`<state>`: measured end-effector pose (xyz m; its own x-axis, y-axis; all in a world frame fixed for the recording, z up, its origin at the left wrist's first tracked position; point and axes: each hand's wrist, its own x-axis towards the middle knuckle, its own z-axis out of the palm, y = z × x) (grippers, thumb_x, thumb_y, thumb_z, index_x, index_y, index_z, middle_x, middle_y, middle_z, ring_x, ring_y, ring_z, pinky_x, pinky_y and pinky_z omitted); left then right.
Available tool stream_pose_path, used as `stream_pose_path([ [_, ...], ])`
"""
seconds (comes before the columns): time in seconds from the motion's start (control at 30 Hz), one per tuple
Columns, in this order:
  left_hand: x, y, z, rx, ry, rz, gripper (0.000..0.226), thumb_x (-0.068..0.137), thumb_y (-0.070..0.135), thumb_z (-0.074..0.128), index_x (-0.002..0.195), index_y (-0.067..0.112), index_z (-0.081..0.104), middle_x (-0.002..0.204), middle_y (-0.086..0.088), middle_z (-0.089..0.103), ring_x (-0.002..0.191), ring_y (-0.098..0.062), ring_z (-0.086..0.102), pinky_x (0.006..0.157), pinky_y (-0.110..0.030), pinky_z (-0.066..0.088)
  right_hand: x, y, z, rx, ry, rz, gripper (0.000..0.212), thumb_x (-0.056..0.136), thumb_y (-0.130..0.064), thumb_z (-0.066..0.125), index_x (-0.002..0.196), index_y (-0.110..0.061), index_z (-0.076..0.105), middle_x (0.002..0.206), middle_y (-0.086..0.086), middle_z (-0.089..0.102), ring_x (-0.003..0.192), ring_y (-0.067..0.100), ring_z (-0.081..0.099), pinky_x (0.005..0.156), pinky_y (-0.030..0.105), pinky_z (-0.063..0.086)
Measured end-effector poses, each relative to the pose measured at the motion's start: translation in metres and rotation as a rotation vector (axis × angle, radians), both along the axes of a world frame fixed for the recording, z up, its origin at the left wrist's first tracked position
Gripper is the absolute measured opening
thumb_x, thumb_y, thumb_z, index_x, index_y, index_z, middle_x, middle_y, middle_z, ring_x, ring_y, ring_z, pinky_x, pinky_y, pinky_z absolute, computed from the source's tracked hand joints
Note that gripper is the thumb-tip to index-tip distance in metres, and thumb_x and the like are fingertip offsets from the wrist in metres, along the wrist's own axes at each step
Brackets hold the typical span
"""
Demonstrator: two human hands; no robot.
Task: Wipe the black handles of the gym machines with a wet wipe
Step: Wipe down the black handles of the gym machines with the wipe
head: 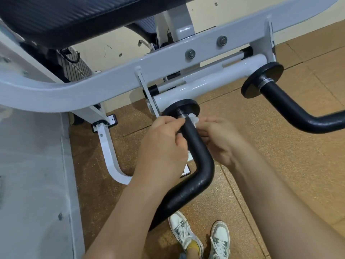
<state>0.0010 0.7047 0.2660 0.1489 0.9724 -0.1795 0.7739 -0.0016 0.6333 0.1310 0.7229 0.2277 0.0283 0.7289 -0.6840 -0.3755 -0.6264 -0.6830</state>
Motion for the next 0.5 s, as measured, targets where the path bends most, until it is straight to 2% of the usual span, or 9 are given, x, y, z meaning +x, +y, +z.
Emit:
stream_pose_path([
  [0.03, -0.002, -0.001, 0.0, -0.018, 0.007, 0.004, 0.039, 0.095, 0.017, 0.047, 0.131, 0.029, 0.055, 0.122, 0.017, 0.049, 0.107, -0.002, 0.05, 0.091, -0.019, 0.04, 0.001, -0.002, 0.001, 0.02, 0.017, -0.002, 0.011, 0.09, -0.002, 0.054, 0.091, -0.006, 0.064, 0.069, 0.008, 0.064, 0.057, 0.017, 0.063, 0.055, 0.027, 0.054],
  [0.07, -0.003, -0.003, 0.0, -0.027, 0.009, 0.006, 0.04, 0.095, 0.017, 0.047, 0.132, 0.031, 0.053, 0.122, 0.018, 0.048, 0.107, -0.002, 0.05, 0.09, -0.018, 0.039, 0.002, -0.006, 0.001, 0.055, -0.043, 0.003, 0.008, 0.09, -0.007, 0.058, 0.092, -0.009, 0.066, 0.073, 0.01, 0.066, 0.064, 0.023, 0.065, 0.063, 0.033, 0.057],
  [0.13, -0.004, -0.006, 0.002, -0.031, 0.003, 0.004, 0.042, 0.095, 0.015, 0.047, 0.133, 0.032, 0.052, 0.121, 0.021, 0.047, 0.107, 0.0, 0.049, 0.086, -0.011, 0.036, 0.004, -0.013, 0.003, 0.145, -0.372, 0.065, 0.005, 0.085, -0.022, 0.069, 0.089, -0.02, 0.07, 0.079, 0.007, 0.072, 0.074, 0.029, 0.07, 0.075, 0.041, 0.058],
  [0.2, -0.003, -0.008, 0.003, -0.028, -0.021, 0.003, 0.041, 0.095, 0.016, 0.047, 0.132, 0.033, 0.052, 0.118, 0.021, 0.048, 0.106, 0.001, 0.049, 0.084, -0.009, 0.036, 0.001, -0.017, 0.012, 0.266, -0.726, 0.168, 0.007, 0.082, -0.031, 0.071, 0.087, -0.026, 0.073, 0.078, -0.003, 0.074, 0.073, 0.016, 0.071, 0.074, 0.039, 0.058],
  [0.27, -0.001, -0.008, 0.003, -0.012, -0.029, 0.004, 0.042, 0.094, 0.015, 0.046, 0.131, 0.035, 0.052, 0.111, 0.02, 0.051, 0.1, 0.001, 0.051, 0.081, -0.011, 0.04, -0.008, -0.015, 0.019, 0.392, -0.972, 0.232, 0.008, 0.086, -0.029, 0.068, 0.088, -0.027, 0.075, 0.079, -0.009, 0.073, 0.074, 0.008, 0.067, 0.072, 0.03, 0.054],
  [0.33, 0.0, -0.008, 0.001, 0.028, -0.026, 0.037, 0.045, 0.093, 0.015, 0.045, 0.133, 0.036, 0.05, 0.106, 0.019, 0.052, 0.093, 0.003, 0.05, 0.075, -0.007, 0.04, -0.019, -0.008, 0.024, 0.472, -1.078, 0.27, 0.009, 0.087, -0.026, 0.066, 0.088, -0.024, 0.075, 0.081, -0.007, 0.067, 0.077, 0.01, 0.061, 0.068, 0.024, 0.045],
  [0.43, -0.002, -0.008, 0.0, 0.133, -0.057, 0.147, 0.039, 0.094, 0.013, 0.046, 0.126, 0.032, 0.059, 0.107, 0.016, 0.06, 0.091, 0.006, 0.05, 0.078, -0.003, 0.038, -0.031, -0.002, 0.026, 0.56, -1.152, 0.32, 0.005, 0.082, -0.019, 0.069, 0.085, -0.02, 0.073, 0.085, -0.001, 0.057, 0.082, 0.019, 0.056, 0.073, 0.033, 0.046],
  [0.47, -0.001, -0.009, 0.0, 0.137, -0.08, 0.176, 0.035, 0.095, 0.013, 0.047, 0.121, 0.03, 0.063, 0.103, 0.016, 0.063, 0.089, 0.004, 0.053, 0.08, -0.007, 0.042, -0.031, -0.003, 0.028, 0.561, -1.168, 0.353, 0.007, 0.083, -0.018, 0.068, 0.087, -0.02, 0.072, 0.085, -0.002, 0.055, 0.082, 0.018, 0.055, 0.074, 0.035, 0.047],
  [0.5, 0.001, -0.01, 0.0, 0.114, -0.102, 0.196, 0.03, 0.096, 0.015, 0.048, 0.114, 0.029, 0.067, 0.096, 0.015, 0.065, 0.086, -0.002, 0.057, 0.081, -0.016, 0.048, -0.028, -0.004, 0.031, 0.559, -1.184, 0.4, 0.01, 0.084, -0.016, 0.065, 0.09, -0.021, 0.071, 0.085, -0.004, 0.054, 0.082, 0.016, 0.054, 0.075, 0.033, 0.046],
])
